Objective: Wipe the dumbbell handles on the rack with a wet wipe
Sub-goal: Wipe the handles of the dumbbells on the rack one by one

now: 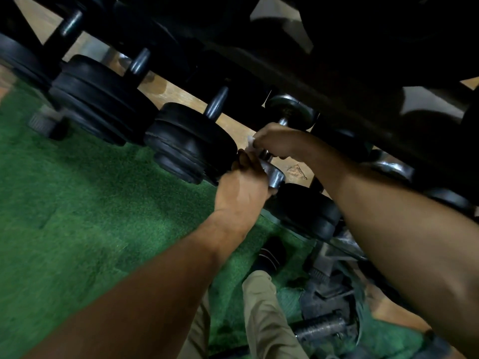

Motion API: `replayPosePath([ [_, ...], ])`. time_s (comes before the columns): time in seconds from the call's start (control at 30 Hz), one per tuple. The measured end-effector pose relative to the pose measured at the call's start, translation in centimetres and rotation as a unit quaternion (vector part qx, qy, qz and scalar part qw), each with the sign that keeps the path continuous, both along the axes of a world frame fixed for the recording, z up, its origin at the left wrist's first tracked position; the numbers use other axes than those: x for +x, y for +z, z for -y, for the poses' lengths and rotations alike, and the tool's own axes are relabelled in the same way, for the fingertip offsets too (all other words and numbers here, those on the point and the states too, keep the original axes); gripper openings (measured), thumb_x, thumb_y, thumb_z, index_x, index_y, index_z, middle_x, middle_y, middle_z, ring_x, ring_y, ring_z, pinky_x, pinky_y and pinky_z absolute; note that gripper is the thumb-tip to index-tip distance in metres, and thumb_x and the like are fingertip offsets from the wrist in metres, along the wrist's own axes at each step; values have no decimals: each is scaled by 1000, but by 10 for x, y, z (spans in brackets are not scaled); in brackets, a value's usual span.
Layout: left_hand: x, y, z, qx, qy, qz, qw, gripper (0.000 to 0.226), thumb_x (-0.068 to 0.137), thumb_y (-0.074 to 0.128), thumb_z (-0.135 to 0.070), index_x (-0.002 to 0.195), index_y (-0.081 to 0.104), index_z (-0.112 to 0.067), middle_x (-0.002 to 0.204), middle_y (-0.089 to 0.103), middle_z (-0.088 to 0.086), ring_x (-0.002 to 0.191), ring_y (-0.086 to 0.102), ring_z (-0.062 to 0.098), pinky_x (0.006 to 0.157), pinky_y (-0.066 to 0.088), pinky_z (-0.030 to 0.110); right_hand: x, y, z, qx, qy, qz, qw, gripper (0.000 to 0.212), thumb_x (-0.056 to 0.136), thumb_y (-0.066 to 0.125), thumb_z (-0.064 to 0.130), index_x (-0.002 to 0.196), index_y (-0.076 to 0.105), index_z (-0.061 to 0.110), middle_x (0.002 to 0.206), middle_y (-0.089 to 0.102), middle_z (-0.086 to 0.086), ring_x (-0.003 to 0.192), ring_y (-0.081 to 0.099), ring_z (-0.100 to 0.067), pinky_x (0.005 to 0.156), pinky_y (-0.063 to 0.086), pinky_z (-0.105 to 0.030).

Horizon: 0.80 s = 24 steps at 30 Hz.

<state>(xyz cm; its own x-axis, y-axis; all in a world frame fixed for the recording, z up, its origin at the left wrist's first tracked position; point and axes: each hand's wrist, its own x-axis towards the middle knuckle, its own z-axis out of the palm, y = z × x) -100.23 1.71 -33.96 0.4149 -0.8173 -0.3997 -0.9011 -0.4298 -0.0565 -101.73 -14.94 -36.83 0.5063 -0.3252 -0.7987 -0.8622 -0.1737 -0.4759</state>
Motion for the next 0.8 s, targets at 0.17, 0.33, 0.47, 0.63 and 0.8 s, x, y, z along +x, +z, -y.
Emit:
replayPosePath([
  [0.17,1,-2,1,-10,-21,-13,1000,104,93,48,-70,153,23,10,153,41,27,126,59,31,76,58,36,-49,-2,5,10,-267,87,960,15,93,52,18,87,64,12,65,48,0,50,41,-10,47,28,-23],
  [0.33,1,-2,1,0,-20,-14,1000,103,94,48,-69,154,22,10,157,36,29,132,55,33,80,58,39,-68,-17,-5,37,-482,17,875,19,92,50,7,79,64,5,64,62,-10,55,58,-16,48,43,-22],
  [0.47,0,-4,-1,2,-9,-20,1000,105,84,60,-72,147,40,11,143,54,25,117,66,30,68,58,36,-65,-20,-16,97,-390,-4,916,16,83,53,-9,85,66,0,81,63,-19,72,64,-29,65,53,-32],
  [0.63,-2,-5,-1,-5,-6,-24,1000,105,84,60,-72,148,39,9,144,53,24,117,66,30,69,58,36,-64,-26,-11,102,-275,-13,956,20,85,68,22,97,75,8,91,71,-12,81,68,-25,75,55,-36],
  [0.8,-2,-4,-1,2,4,-26,1000,105,85,58,-71,149,36,9,148,49,26,118,65,31,68,58,39,-52,-34,-8,49,-256,-69,963,10,87,62,4,79,67,3,77,63,-19,71,66,-29,77,58,-41],
])
